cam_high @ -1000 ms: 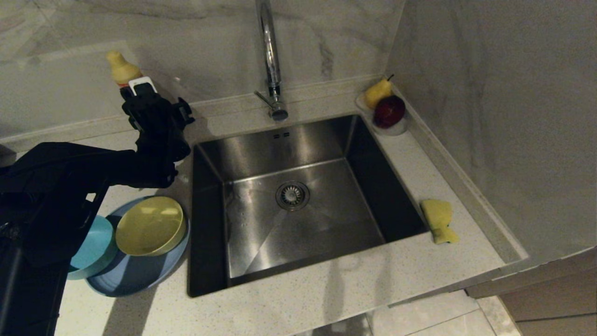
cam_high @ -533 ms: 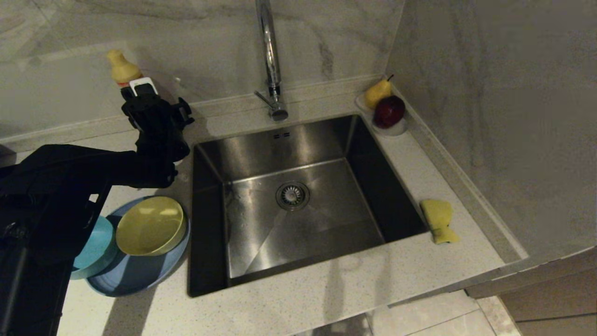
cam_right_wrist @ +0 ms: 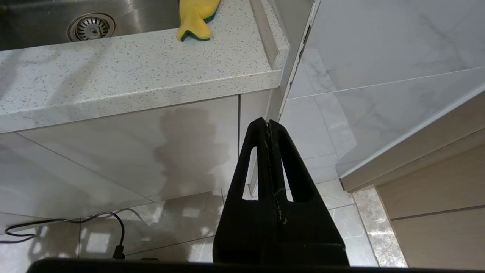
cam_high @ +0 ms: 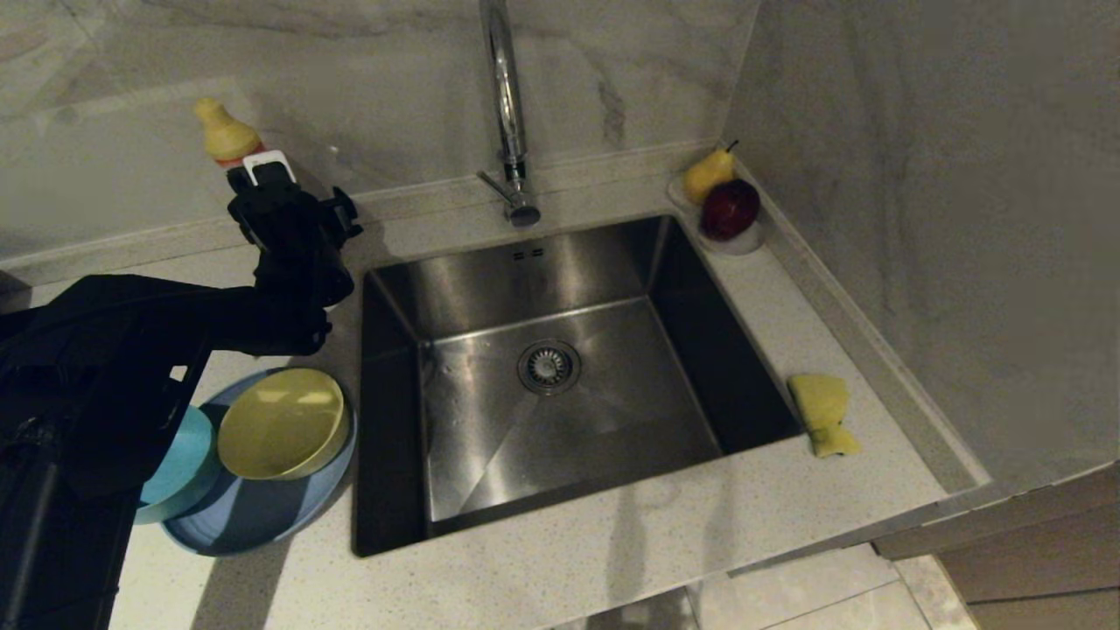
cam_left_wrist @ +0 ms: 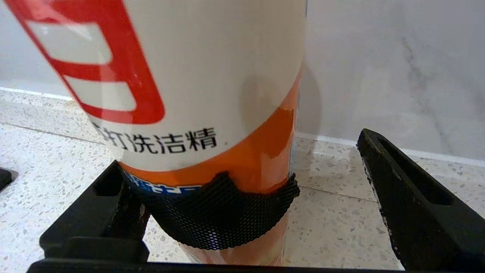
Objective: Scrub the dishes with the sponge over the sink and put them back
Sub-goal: Grab the dish soap
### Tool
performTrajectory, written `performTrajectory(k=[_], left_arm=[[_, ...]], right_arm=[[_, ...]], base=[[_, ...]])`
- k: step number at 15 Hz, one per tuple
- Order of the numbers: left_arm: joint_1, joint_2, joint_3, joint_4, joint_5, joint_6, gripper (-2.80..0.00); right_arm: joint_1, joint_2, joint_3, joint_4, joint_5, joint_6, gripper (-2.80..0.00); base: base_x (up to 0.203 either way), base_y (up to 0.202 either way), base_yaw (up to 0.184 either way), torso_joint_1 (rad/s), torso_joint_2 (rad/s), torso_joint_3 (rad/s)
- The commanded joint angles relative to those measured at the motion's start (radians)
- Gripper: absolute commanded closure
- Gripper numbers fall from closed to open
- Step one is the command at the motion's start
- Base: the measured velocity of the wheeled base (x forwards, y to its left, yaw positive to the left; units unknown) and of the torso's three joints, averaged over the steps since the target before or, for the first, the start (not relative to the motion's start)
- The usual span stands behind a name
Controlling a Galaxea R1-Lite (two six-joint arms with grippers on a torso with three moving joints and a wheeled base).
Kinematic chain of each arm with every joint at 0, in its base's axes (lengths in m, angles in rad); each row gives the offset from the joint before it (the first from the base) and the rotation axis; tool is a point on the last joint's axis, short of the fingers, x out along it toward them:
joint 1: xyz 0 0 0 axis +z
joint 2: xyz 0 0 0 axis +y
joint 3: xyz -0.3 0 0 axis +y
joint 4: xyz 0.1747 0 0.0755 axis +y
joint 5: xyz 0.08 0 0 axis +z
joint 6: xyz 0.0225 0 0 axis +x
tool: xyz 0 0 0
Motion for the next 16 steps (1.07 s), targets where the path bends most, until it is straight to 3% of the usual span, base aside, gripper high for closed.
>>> performTrajectory(k=[1,4,5,16], left_arm=[[0.006,0.002,0.001,-0.004,0.002,0.0,-2.8],[0.007,0.002,0.001,-0.006,-0.009,-0.002,-2.8],[0.007,0.004,0.001,-0.004,-0.007,0.001,0.0],[0.009,0.015,0.001,-0.037,-0.009,0.006,0.0]], right_arm=[[0.0,0.0,0.0,0.0,0.0,0.0,0.0],[0.0,0.0,0.0,0.0,0.0,0.0,0.0],[0.0,0.0,0.0,0.0,0.0,0.0,0.0],[0.0,0.0,0.0,0.0,0.0,0.0,0.0]], base=[[0.0,0.0,0.0,0.0,0.0,0.0],[0.0,0.0,0.0,0.0,0.0,0.0],[0.0,0.0,0.0,0.0,0.0,0.0],[0.0,0.0,0.0,0.0,0.0,0.0]])
